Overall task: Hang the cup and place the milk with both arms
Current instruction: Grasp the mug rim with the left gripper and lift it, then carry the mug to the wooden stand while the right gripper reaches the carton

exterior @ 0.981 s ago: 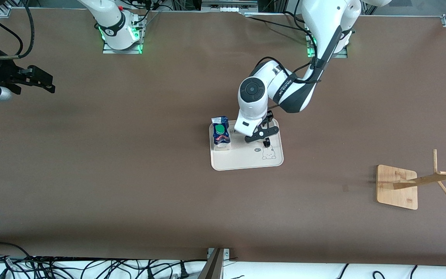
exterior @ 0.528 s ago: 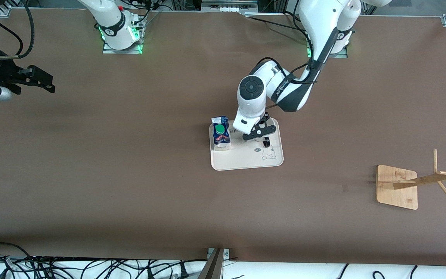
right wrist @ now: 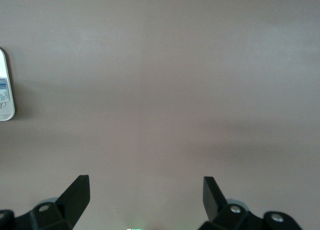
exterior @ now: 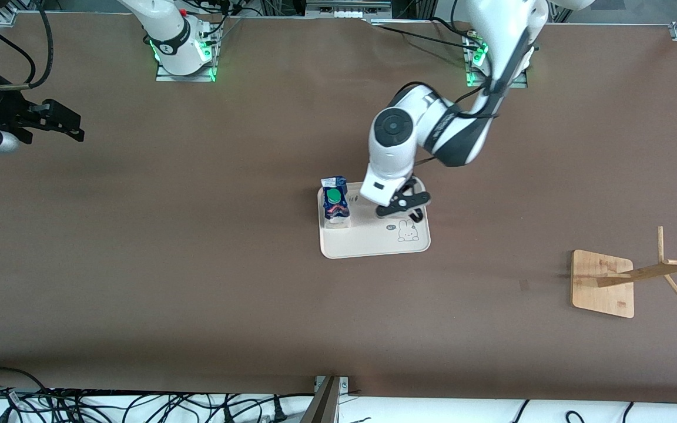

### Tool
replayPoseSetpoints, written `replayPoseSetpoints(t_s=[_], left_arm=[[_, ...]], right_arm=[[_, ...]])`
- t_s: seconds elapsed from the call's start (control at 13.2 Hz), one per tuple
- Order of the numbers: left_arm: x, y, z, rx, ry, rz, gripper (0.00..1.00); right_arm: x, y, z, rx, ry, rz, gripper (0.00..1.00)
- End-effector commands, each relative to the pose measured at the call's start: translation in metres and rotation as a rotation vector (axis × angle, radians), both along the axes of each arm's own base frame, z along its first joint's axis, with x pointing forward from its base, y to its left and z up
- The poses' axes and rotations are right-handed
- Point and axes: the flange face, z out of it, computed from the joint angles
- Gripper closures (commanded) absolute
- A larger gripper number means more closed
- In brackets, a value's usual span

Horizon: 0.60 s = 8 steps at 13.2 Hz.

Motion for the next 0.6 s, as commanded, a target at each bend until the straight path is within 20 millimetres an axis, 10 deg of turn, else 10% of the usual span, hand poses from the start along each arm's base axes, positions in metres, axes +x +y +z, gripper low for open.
replayPoseSetpoints(t_s=[0.0, 0.3, 0.53], left_arm=[[0.047, 0.075, 0.095, 0.031, 0.03, -0.062, 1.0], [0.091, 0.209, 0.17, 0.053, 0.057, -0.085, 1.0], [0.098, 0.255, 0.192, 0.192, 0.028, -0.25, 1.0]], right_arm=[[0.005, 0.017, -0.002, -0.006, 0.0, 0.05, 0.0], [0.012, 0.088, -0.055, -0.023, 0.12, 0.164, 0.0], [0.011, 0.177, -0.084, 0.058, 0.116, 0.138, 0.0]])
